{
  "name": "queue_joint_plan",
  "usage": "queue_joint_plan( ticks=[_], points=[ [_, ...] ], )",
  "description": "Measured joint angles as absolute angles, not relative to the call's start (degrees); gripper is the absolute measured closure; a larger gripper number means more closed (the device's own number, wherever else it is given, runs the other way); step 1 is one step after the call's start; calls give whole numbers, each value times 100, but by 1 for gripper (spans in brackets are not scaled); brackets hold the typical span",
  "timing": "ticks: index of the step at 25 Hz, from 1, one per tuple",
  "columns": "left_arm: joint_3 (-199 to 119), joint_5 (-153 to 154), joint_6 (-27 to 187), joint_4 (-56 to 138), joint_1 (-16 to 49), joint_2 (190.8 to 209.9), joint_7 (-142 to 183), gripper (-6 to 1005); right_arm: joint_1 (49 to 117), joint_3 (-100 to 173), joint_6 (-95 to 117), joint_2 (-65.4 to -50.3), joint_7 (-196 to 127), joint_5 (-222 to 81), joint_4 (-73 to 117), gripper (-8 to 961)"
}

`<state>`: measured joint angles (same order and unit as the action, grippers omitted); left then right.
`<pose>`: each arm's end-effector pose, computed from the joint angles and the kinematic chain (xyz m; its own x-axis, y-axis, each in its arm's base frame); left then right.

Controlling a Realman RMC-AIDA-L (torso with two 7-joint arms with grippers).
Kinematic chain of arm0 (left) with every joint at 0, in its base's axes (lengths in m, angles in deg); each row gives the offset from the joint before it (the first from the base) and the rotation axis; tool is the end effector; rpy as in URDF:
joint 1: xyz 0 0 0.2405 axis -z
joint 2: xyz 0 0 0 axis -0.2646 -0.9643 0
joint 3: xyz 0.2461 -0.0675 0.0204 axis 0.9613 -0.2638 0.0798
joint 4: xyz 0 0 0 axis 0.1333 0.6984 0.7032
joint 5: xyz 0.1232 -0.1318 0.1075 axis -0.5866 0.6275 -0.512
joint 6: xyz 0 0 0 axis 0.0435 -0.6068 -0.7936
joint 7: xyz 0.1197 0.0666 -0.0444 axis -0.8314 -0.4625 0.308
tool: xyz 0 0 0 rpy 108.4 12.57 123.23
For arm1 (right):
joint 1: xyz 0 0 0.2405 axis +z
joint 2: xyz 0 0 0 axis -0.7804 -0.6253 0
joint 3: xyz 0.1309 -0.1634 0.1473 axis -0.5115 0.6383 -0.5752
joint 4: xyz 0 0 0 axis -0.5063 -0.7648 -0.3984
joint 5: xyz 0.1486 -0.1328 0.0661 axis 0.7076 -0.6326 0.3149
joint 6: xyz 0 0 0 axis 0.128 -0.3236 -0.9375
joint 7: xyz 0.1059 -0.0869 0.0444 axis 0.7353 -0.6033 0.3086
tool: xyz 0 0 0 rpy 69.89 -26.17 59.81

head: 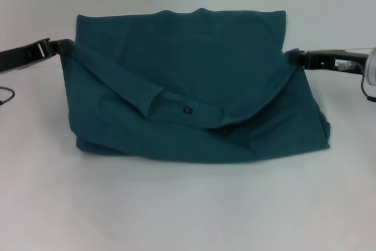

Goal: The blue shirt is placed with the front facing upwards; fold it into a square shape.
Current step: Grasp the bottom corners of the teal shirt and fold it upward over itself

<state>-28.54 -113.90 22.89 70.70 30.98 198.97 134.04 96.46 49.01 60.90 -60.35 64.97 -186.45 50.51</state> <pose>-0.2581 0.4460 0.0673 0.3331 0.5836 0.7405 0.9274 -0.3445 -0.1457 0.2758 0.4423 0.0516 0.5625 -0.5439 -0.6227 -0.8258 -0.4070 -0.3905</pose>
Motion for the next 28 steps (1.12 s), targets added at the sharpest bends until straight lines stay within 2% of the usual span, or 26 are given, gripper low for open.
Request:
queue_joint_plan(
  ticks=[4, 12, 28],
  points=[
    [-2843, -11269, 2461, 7058, 3201, 19894, 13401, 883, 9800, 4910, 5975, -5997, 6518, -18638, 5048, 919],
    [-2830, -11137, 2548, 7015, 3409, 19783, 13456, 871, 9984, 4910, 5899, -5803, 6645, -18577, 5011, 919],
    [-2842, -10856, 3694, 6445, 3359, 20141, 12772, 847, 9998, 5050, 4956, -5842, 6341, -18479, 4306, 919]
  ],
)
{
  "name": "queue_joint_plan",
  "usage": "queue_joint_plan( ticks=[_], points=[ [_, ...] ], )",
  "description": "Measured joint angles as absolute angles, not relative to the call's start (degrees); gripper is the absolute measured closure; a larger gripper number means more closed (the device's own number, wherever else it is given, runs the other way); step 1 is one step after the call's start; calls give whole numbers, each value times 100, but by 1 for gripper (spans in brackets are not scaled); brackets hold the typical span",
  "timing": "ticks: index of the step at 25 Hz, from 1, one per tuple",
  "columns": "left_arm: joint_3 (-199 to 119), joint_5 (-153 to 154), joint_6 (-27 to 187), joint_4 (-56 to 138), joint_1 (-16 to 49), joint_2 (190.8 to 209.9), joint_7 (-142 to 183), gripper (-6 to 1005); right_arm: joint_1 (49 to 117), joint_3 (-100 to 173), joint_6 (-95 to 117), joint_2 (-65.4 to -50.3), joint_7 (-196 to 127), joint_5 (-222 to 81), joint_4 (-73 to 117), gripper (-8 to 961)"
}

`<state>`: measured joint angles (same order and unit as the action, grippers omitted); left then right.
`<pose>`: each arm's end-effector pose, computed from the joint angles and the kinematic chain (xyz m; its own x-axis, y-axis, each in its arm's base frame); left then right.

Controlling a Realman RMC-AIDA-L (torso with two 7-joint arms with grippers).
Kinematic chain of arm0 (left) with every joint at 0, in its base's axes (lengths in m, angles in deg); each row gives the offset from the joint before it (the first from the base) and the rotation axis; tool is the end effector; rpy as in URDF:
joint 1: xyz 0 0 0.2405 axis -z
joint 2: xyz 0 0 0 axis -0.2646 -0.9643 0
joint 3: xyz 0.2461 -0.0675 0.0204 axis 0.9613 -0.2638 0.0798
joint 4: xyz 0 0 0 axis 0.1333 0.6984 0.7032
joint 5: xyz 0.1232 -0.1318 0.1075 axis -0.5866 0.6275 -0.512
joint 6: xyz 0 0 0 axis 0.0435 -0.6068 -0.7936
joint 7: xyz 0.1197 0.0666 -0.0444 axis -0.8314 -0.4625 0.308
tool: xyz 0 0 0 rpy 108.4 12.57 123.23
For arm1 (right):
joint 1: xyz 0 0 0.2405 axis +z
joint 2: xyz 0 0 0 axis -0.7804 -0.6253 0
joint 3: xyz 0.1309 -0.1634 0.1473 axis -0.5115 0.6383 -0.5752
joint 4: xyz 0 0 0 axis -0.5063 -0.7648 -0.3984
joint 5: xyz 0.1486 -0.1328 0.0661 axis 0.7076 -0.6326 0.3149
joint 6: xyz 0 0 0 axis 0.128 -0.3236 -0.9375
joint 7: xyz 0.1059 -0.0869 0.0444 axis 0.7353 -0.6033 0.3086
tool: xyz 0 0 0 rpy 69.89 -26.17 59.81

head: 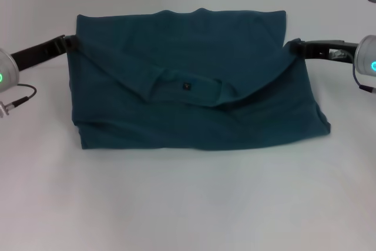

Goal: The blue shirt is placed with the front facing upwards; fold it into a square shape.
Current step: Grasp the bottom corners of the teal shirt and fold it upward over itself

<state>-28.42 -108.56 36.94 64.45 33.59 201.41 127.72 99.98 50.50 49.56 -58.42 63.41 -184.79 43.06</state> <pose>-0.2546 0.4636 0.0376 0.3098 0.5266 0.7917 0.9454 -0.2595 -0.1973 0.2741 0.4651 0.0469 0.5686 -0.5344 -0.6254 -0.8217 -0.3340 -0.4617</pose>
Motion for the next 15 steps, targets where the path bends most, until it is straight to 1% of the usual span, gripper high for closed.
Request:
queue_joint_plan(
  ticks=[2, 7, 15],
  points=[
    [-2853, -10833, 3786, 6408, 3353, 20185, 12690, 844, 9995, 5056, 4835, -5846, 6296, -18469, 4231, 919],
    [-2841, -10700, 3914, 6263, 3352, 20227, 12506, 837, 9998, 5062, 4617, -5869, 6184, -18440, 4110, 919],
    [-2824, -10641, 3977, 6241, 3352, 20323, 12411, 825, 10010, 5123, 4264, -5984, 6160, -18440, 4036, 919]
  ],
)
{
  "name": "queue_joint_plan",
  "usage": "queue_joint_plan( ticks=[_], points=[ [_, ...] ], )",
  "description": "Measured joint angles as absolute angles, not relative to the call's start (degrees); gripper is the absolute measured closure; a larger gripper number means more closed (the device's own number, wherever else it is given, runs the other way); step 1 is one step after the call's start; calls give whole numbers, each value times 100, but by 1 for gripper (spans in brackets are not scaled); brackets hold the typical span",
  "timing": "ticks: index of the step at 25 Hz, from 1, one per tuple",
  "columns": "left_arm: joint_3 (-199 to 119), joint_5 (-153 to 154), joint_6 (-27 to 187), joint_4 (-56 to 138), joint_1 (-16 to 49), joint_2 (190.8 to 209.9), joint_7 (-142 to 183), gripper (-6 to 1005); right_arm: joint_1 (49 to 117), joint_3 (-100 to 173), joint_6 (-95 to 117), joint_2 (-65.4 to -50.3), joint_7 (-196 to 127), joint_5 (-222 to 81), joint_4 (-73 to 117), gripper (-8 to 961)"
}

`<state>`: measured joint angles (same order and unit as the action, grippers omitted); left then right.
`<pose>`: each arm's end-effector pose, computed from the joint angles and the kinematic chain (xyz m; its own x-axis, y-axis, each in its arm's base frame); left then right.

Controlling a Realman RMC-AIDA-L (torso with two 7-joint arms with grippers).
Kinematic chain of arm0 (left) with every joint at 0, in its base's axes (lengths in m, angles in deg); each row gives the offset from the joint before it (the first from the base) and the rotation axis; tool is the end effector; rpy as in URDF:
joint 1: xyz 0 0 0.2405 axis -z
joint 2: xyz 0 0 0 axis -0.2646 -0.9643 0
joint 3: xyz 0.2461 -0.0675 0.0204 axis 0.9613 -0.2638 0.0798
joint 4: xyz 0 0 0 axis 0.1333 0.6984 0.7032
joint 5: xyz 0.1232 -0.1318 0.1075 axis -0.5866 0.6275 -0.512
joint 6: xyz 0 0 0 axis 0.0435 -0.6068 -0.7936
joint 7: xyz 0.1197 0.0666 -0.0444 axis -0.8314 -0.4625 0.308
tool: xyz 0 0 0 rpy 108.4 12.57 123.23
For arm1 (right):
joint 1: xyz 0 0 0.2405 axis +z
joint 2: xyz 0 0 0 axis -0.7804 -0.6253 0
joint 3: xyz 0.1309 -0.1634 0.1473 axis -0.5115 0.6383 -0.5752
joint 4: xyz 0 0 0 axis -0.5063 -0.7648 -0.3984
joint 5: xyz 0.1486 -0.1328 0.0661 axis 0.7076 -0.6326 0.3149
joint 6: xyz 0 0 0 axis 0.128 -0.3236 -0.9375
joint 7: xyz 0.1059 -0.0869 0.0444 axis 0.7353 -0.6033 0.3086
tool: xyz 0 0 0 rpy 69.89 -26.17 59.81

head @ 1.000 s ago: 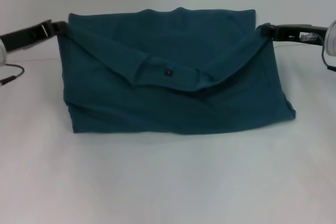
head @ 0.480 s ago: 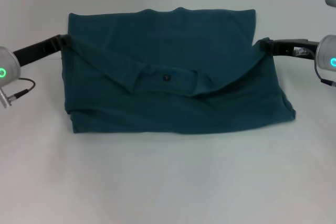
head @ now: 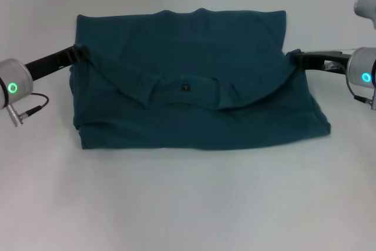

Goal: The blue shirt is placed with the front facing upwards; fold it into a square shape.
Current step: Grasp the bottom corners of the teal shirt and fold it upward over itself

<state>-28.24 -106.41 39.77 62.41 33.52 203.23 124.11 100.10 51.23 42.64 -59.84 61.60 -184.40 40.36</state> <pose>-0.2549 0.4589 0.0164 0.3078 0.5296 0.7904 0.9471 -0.2501 -0.2012 0.2833 0.4633 0.0293 0.5683 -0.5508 -0.6112 -0.8157 -0.2798 -0.5063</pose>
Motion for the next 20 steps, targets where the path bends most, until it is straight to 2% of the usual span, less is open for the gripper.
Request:
queue_joint_plan(
  ticks=[6, 15, 20],
  points=[
    [-2826, -10641, 3978, 6254, 3351, 20452, 12348, 816, 10019, 5280, 4171, -6029, 6213, -18441, 4028, 918],
    [-2826, -10618, 4135, 6300, 3334, 20551, 12275, 802, 10025, 5492, 4133, -6036, 6227, -18448, 4030, 777],
    [-2833, -10597, 4129, 6355, 3319, 20552, 12280, 614, 10007, 5524, 4122, -6077, 6228, -18445, 4132, 675]
  ],
)
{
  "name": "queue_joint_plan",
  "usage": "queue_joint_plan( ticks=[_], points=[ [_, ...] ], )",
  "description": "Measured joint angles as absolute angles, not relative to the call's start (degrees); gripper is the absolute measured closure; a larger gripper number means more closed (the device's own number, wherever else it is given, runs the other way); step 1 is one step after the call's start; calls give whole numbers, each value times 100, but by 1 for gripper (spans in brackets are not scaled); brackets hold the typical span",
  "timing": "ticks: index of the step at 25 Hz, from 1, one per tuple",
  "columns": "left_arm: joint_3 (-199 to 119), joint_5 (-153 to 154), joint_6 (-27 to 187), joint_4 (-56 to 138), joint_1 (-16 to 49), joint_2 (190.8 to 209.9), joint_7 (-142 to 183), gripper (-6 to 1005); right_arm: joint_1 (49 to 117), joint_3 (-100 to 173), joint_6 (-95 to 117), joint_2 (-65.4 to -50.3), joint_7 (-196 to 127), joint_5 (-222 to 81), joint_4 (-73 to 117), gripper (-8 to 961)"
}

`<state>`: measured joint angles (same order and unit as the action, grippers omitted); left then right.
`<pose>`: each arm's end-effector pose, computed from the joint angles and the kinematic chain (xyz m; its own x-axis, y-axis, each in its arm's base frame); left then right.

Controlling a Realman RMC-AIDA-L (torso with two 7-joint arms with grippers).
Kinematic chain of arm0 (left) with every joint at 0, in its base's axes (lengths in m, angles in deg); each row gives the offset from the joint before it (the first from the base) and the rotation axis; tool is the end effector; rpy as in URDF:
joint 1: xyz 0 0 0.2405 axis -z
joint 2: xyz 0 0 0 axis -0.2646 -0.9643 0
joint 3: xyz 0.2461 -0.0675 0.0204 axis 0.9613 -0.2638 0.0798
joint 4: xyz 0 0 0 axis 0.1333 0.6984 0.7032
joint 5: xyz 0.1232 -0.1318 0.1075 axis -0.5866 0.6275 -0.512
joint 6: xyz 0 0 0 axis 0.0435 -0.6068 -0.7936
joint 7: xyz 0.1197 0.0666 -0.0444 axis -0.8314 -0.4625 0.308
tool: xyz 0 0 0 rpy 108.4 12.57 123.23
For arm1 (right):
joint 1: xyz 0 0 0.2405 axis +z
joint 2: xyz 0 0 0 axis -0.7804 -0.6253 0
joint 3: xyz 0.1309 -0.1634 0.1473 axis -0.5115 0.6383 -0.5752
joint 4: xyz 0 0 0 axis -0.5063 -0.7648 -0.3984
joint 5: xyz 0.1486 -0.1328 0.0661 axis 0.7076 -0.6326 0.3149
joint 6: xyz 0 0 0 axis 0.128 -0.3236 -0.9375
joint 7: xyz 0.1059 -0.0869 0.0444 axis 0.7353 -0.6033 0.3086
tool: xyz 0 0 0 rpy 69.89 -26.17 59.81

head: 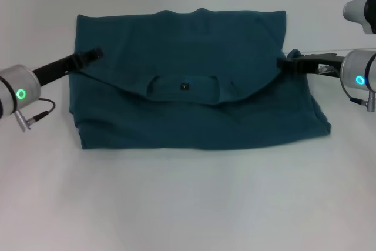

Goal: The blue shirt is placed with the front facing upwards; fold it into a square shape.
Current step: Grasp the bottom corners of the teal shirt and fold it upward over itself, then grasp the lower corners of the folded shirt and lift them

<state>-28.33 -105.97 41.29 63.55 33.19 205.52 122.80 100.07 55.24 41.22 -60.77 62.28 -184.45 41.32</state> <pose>-0.2540 0.4546 0.0040 0.3093 0.5266 0.7918 0.9476 -0.2406 -0.2102 0.2793 0.4635 0.0217 0.6058 -0.5545 -0.5705 -0.7856 -0.3041 -0.5388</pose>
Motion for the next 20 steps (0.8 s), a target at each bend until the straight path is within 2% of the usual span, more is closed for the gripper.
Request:
queue_joint_plan(
  ticks=[2, 7, 10, 14, 20],
  points=[
    [-2832, -10560, 4109, 6452, 3283, 20567, 12286, 551, 9979, 5526, 4131, -6087, 6206, -18412, 4207, 634],
    [-2828, -10422, 3748, 6917, 3078, 20671, 12334, 424, 9773, 5526, 4237, -6221, 6160, -18268, 4688, 387],
    [-2814, -10180, 3301, 7157, 2877, 20692, 12336, 344, 9548, 5526, 4537, -6316, 6160, -18177, 5048, 357],
    [-2815, -9970, 2419, 7478, 2496, 20692, 12351, 226, 9223, 5525, 5226, -6323, 6215, -18053, 5315, 327],
    [-2808, -9992, 1648, 7773, 2066, 20695, 12352, 233, 8815, 5520, 6235, -6178, 6377, -17986, 5570, 334]
  ],
)
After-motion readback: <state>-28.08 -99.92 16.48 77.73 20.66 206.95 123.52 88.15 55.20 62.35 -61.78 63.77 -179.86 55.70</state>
